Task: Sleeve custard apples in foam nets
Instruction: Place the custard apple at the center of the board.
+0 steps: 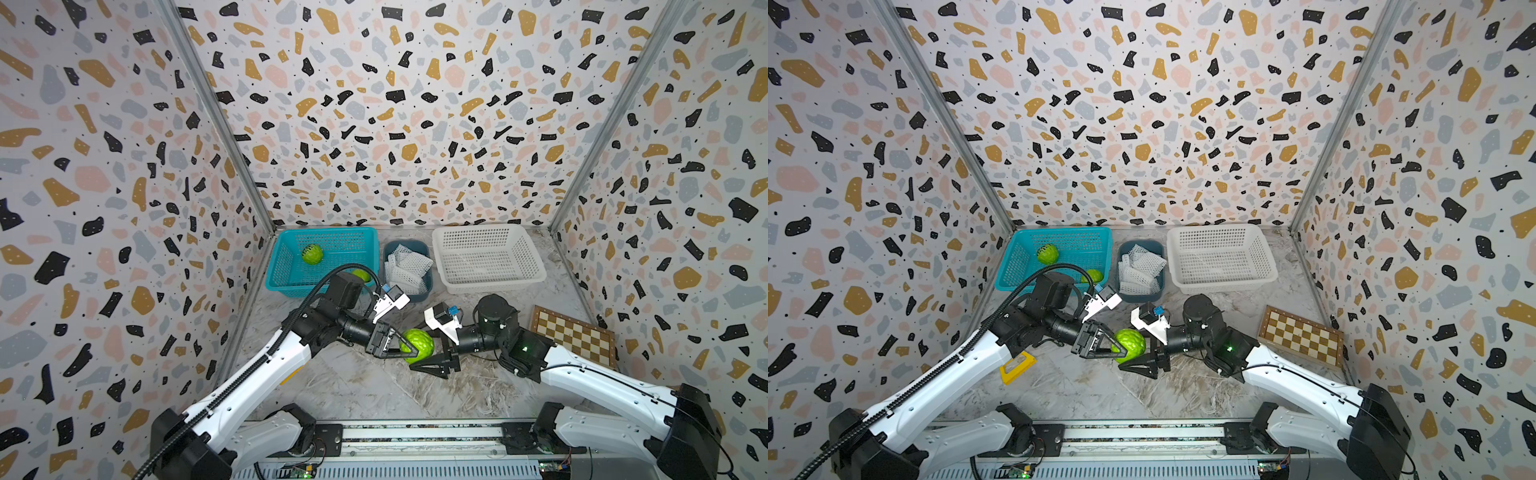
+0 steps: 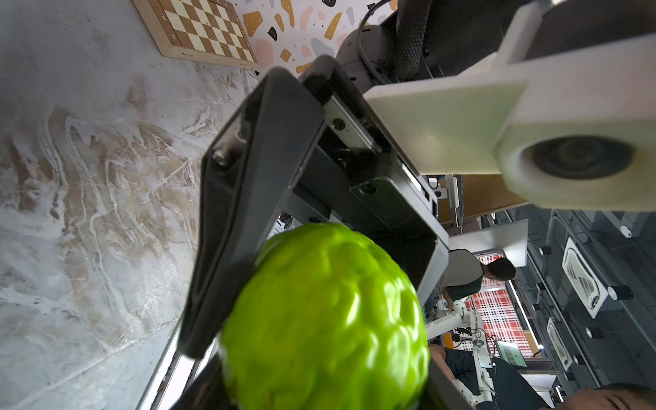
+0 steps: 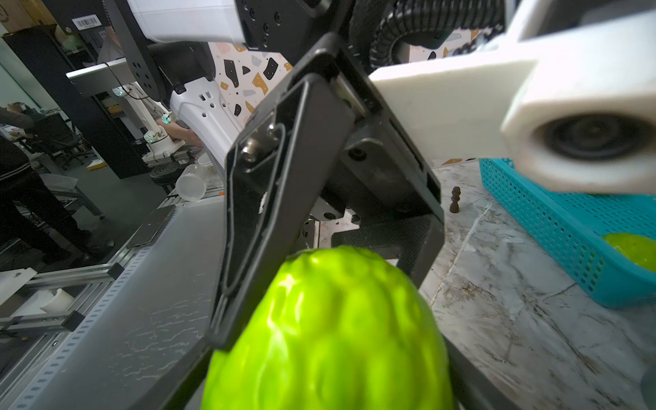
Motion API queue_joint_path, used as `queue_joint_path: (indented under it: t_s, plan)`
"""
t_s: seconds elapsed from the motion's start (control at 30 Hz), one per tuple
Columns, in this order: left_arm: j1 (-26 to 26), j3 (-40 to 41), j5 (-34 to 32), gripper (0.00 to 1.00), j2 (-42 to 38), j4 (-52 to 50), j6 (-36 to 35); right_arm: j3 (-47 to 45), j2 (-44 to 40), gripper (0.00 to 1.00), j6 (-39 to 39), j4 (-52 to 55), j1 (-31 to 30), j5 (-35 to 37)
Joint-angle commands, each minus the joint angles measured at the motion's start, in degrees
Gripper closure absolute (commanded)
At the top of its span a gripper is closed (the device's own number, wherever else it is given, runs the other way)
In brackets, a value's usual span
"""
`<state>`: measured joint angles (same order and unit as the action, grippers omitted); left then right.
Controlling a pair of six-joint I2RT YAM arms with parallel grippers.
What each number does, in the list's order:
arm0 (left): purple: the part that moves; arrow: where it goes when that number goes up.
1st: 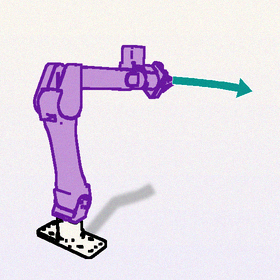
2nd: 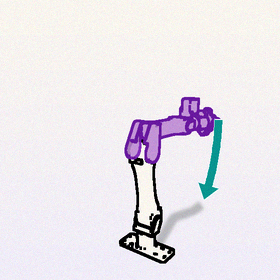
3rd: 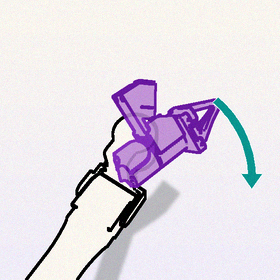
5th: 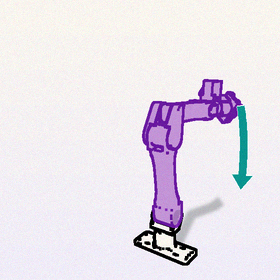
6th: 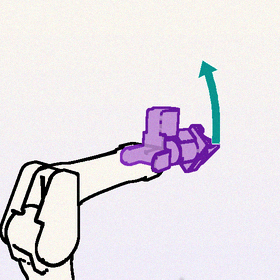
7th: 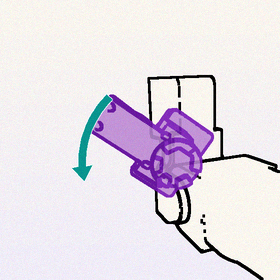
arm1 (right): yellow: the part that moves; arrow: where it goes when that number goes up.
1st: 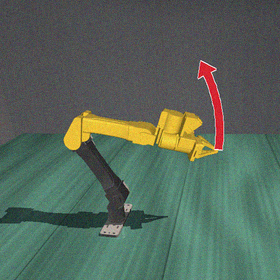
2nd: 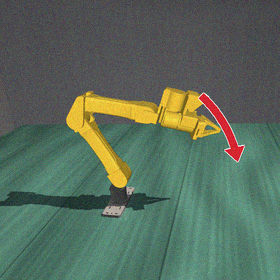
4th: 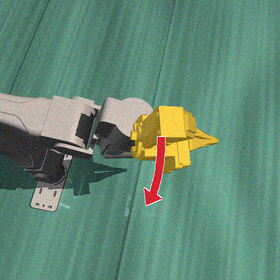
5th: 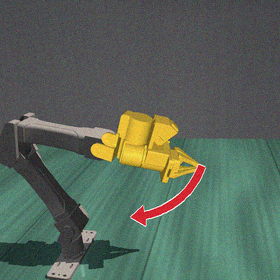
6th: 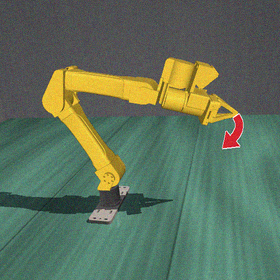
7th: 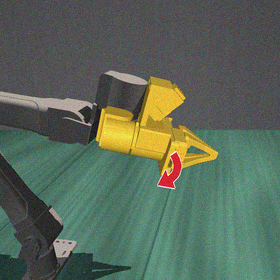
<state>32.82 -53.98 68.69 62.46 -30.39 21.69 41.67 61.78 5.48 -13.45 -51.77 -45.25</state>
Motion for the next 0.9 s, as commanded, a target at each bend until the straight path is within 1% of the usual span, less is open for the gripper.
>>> queue_joint_path:
  t_s: [0.0, 0.03, 0.17, 0.2, 0.27, 0.33, 0.37, 0.53, 0.63, 0.73, 0.8, 0.87]
  plan:
    - [0.2, 0.6, 0.6, 0.39, -0.8, 1.2, -0.5, 3.2, -1.0, 0.17, -0.1, 0.7, -0.2, 0.6]
    - [0.2, 0.5, 0.6, 0.39, -0.7, 1.2, -0.5, 3.3, -1.0, 0.18, -0.2, 0.7, -0.2, 0.6]
    - [0.4, 0.4, 0.3, 0.36, -0.8, 1.1, -0.7, 3.9, -0.4, 0.33, -0.1, 1.1, 0.0, 0.2]
    - [0.3, 0.4, 0.0, 0.33, -0.9, 1.1, -0.7, 4.0, -0.2, 0.38, -0.1, 1.4, 0.0, 0.0]
    - [0.3, 0.5, -1.3, 0.23, -1.1, 0.7, -0.8, 4.4, 0.0, 0.42, -0.4, 2.0, -0.1, 0.1]
    - [0.3, 0.5, -3.1, 0.16, -1.5, 0.5, -0.8, 4.1, -0.2, 0.42, -0.1, 2.1, 0.1, 1.8]
    - [0.3, 0.5, -4.1, 0.14, -1.8, 0.3, -0.9, 3.9, -0.4, 0.42, 0.1, 2.3, 0.3, 3.1]
    - [-0.2, 1.2, -11.2, 0.10, -3.7, -0.5, -0.3, 1.6, -2.4, 0.41, 3.5, 1.6, 4.8, 5.9]
    - [-2.2, 3.0, -15.5, 0.09, -4.4, 0.3, 2.2, 0.9, -3.5, 0.41, 4.4, 3.4, 7.1, 8.9]
    - [-5.2, 5.0, -19.4, 0.09, -4.9, 1.1, 5.3, 0.6, -3.5, 0.40, 4.7, 6.7, 7.8, 14.2]
    - [-6.8, 6.0, -23.8, 0.09, -5.2, 0.4, 6.5, 0.9, -2.1, 0.40, 5.3, 9.6, 8.0, 19.7]
    - [-7.0, 7.1, -28.1, 0.10, -5.5, 0.2, 7.5, 0.9, 0.0, 0.40, 6.1, 11.7, 8.0, 25.7]
